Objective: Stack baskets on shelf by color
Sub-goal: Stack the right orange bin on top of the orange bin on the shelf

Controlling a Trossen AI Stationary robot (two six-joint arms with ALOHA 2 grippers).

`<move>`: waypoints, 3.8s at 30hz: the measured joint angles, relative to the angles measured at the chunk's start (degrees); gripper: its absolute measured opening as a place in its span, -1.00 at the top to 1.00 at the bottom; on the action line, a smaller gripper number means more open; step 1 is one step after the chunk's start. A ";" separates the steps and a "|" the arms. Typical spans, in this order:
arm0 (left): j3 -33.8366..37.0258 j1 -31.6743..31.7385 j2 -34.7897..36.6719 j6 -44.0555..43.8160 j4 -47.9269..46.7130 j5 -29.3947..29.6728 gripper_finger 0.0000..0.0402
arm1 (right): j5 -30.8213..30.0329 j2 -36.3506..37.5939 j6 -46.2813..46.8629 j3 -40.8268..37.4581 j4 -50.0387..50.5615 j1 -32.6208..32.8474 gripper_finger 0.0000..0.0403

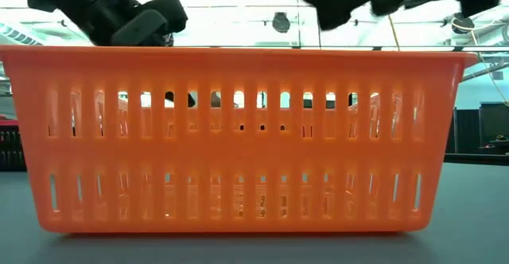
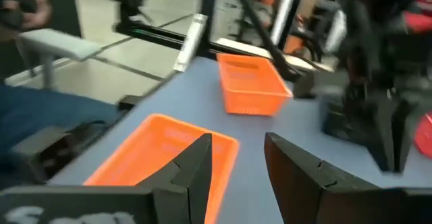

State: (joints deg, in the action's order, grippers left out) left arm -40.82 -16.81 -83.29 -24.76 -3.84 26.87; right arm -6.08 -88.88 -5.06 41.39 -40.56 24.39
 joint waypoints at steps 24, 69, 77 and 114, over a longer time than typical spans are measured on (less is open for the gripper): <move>0.00 -18.70 -2.38 -13.99 11.38 6.57 0.81 | -1.41 -4.30 -26.69 20.26 41.47 11.10 0.34; -0.04 -21.56 -2.64 -7.97 5.50 18.96 0.81 | -1.85 -4.08 -31.61 20.61 44.17 2.05 0.99; -0.04 -8.44 -2.64 -5.92 -7.38 13.14 0.81 | -12.64 4.29 -20.45 20.65 24.17 -14.72 0.99; -0.04 -12.92 16.78 -17.00 -32.88 16.70 0.82 | 3.91 -31.05 0.81 60.16 52.62 -40.14 0.99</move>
State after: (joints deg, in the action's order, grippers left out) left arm -40.86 -29.73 -66.51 -41.76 -36.72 43.57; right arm -2.17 -119.93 -4.25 101.54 12.07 -15.75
